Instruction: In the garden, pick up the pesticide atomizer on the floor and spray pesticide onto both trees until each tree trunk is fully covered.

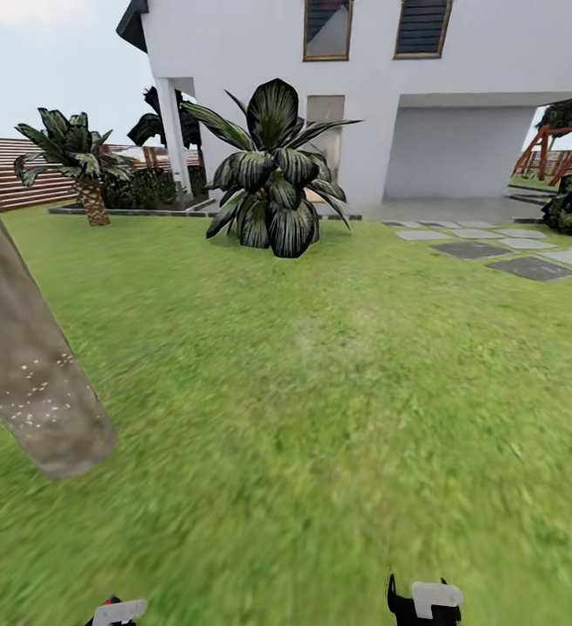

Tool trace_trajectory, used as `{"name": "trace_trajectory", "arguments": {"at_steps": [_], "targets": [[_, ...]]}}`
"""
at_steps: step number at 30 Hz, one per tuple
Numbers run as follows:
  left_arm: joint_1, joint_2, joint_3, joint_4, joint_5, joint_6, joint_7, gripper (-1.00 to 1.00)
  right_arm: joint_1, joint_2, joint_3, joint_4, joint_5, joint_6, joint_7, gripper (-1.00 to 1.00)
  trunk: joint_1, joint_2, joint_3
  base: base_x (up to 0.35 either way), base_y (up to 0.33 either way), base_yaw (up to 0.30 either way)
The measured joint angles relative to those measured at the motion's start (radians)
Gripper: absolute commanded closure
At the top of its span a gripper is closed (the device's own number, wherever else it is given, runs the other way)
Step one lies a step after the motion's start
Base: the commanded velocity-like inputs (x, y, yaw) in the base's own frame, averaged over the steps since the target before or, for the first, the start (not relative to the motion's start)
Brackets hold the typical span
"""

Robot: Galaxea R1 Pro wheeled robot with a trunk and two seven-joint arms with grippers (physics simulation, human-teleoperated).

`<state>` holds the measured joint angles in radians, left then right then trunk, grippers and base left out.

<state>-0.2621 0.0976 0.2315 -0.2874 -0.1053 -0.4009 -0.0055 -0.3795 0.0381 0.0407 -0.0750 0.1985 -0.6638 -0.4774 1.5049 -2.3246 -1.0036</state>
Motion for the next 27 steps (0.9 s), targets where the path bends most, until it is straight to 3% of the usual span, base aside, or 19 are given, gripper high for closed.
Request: {"name": "trace_trajectory", "arguments": {"at_steps": [27], "targets": [[0.0, 0.001, 0.0, -0.002, -0.001, 0.001, 0.0, 1.0, 0.0, 0.0, 0.0, 0.0, 0.0, 0.0, 0.001, -1.0, 0.0, 0.0, 0.0, -0.313, 0.155, -0.3]]}}
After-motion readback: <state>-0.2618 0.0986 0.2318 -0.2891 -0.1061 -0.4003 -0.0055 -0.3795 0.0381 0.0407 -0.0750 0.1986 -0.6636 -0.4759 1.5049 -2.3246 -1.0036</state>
